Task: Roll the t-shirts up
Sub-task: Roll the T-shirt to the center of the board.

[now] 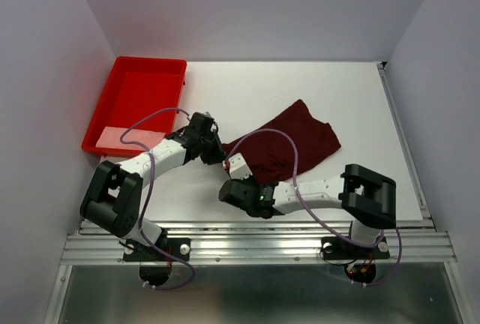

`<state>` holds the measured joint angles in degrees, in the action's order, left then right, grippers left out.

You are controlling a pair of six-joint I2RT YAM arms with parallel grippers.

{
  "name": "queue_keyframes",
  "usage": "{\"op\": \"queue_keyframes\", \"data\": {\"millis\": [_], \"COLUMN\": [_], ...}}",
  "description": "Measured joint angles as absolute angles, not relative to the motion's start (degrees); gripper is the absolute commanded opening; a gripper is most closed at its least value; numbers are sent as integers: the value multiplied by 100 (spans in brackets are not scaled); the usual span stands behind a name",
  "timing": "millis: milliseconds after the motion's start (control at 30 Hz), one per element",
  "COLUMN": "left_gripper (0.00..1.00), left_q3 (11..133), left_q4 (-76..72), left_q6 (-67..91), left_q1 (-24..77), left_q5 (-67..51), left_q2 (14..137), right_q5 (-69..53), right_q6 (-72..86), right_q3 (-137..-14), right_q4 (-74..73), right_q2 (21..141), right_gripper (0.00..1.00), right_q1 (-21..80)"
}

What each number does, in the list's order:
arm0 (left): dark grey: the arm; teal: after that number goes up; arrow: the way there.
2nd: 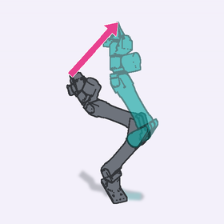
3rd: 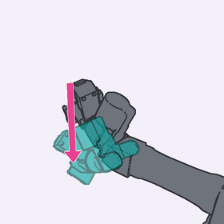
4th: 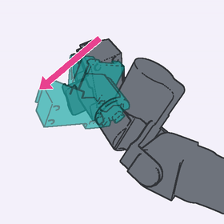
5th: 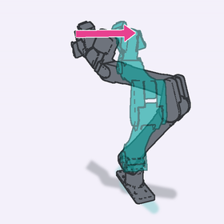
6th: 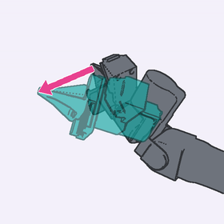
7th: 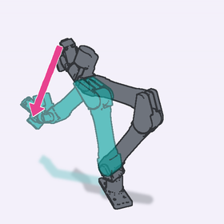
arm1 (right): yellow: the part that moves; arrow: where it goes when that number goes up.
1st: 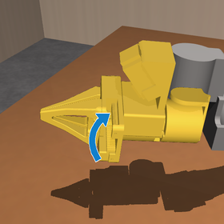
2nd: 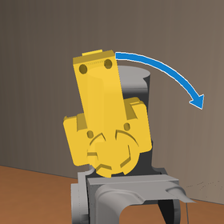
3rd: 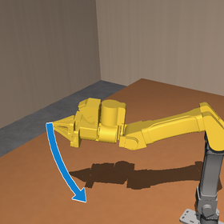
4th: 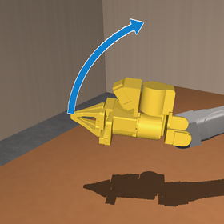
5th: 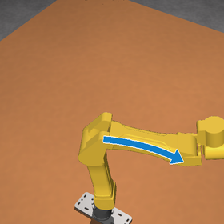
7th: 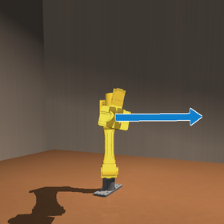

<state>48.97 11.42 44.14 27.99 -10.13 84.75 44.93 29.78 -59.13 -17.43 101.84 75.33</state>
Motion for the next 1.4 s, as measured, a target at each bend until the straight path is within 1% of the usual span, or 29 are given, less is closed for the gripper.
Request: {"op": "queue_keyframes", "data": {"millis": [67, 167, 200, 267, 300, 567, 900, 1067, 1400], "left_gripper": [39, 53, 62, 68, 74, 74, 75, 74, 73], "left_q3": [4897, 4897, 4897, 4897, 4899, 5065, 5767, 5804, 5684], "left_q4": [1133, 1131, 1118, 1087, 1081, 1225, 1712, 1850, 1933], "left_q6": [4366, 4307, 4285, 4244, 4222, 4086, 3918, 3863, 3839], "left_q1": [2799, 2783, 2770, 2764, 2762, 2762, 2563, 2443, 2427], "left_q5": [-1000, -993, -996, -1000, -1002, -910, -484, -377, -421], "left_q2": [8475, 8473, 8471, 8458, 8455, 8355, 7725, 7522, 7511], "right_q5": [4075, 3741, 3597, 3380, 3295, 2617, 1522, 696, -945], "right_q6": [2856, 2779, 2742, 2689, 2672, 2534, 2598, 2827, 3533], "right_q3": [-5660, -5522, -5489, -5457, -5454, -5334, -4823, -4456, -3673], "right_q4": [-1468, -1308, -1240, -1142, -1120, -825, -294, 128, 1243], "right_q2": [9878, 9657, 9614, 9596, 9596, 9553, 9043, 8825, 8578], "right_gripper": [1, 1, 1, 1, 1, 1, 1, 1, 1], "right_q1": [7391, 7231, 7188, 7140, 7129, 6965, 6257, 5815, 4860]}}
